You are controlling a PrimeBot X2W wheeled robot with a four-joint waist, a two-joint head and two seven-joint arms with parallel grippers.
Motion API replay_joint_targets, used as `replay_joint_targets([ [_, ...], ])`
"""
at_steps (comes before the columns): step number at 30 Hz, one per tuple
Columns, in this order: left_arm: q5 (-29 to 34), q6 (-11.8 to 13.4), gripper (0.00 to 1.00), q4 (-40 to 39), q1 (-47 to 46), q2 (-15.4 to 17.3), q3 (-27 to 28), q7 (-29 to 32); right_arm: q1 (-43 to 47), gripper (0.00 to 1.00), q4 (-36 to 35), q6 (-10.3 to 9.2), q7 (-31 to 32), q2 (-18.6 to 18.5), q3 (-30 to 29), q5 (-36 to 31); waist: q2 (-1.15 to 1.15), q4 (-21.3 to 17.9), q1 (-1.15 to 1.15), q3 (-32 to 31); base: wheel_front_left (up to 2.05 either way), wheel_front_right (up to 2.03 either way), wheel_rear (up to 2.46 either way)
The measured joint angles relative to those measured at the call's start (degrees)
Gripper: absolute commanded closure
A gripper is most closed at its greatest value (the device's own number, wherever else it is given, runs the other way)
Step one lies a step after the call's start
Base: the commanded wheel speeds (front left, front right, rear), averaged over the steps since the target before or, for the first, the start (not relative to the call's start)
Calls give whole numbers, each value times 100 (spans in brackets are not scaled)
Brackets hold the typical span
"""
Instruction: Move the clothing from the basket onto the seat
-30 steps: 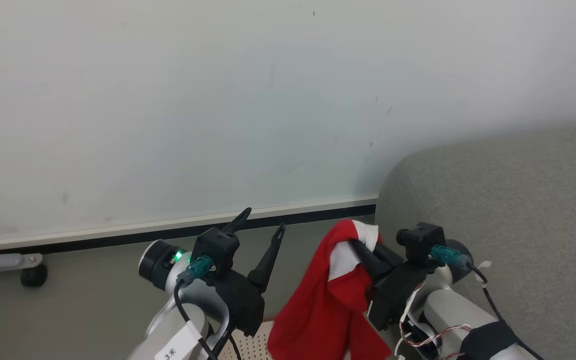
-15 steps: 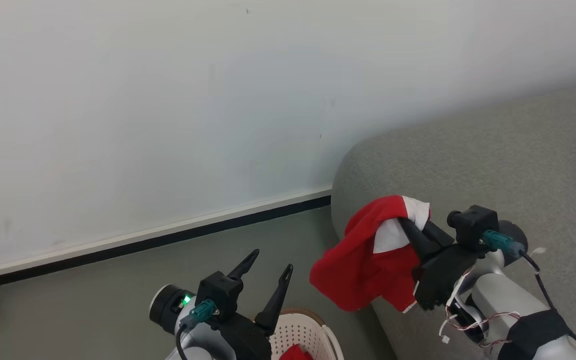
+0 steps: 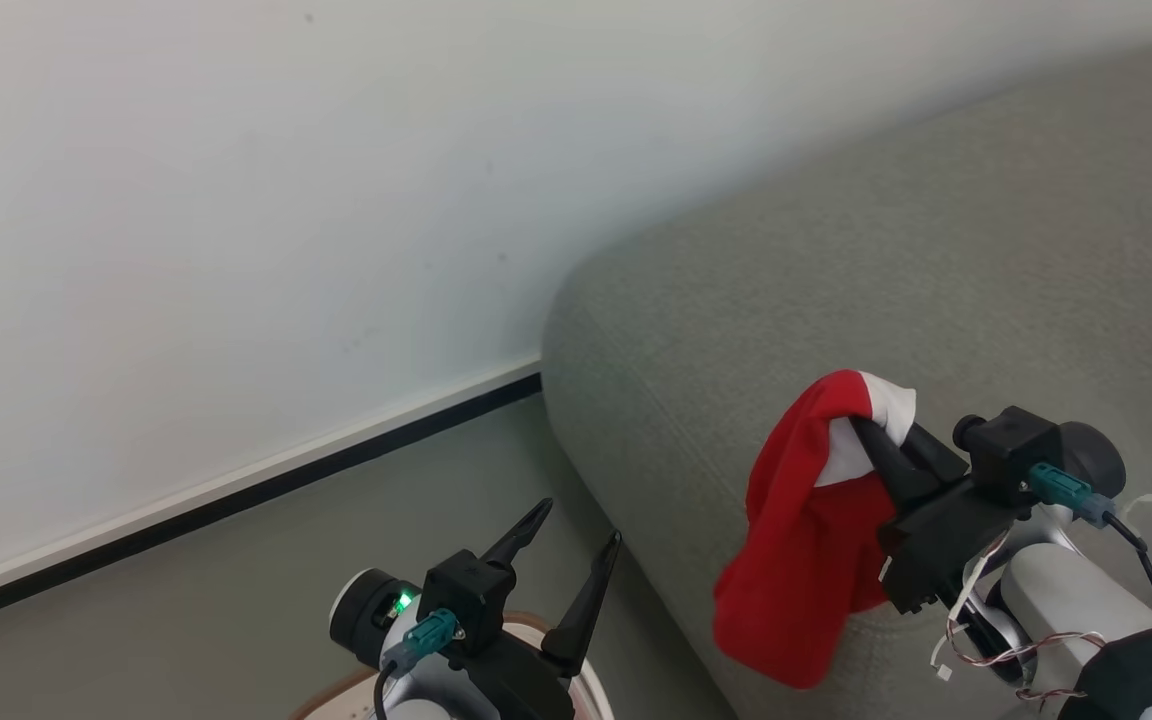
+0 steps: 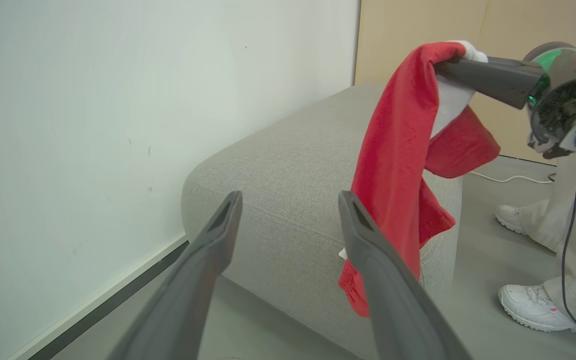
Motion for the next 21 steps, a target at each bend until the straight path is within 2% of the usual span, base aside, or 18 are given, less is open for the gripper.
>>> replay_joint_targets([
  [10, 2, 43, 0, -53, -123, -24, -116, -24, 44, 100, -439, -101, 0, -244, -266, -37, 0, -564, 0, 394, 0, 0, 0],
  [21, 22, 102, 0, -108, -216, -21, -153, -25, -488, 100, -328, -27, 0, -220, -457, -87, 0, -737, 0, 856, 0, 0, 0],
])
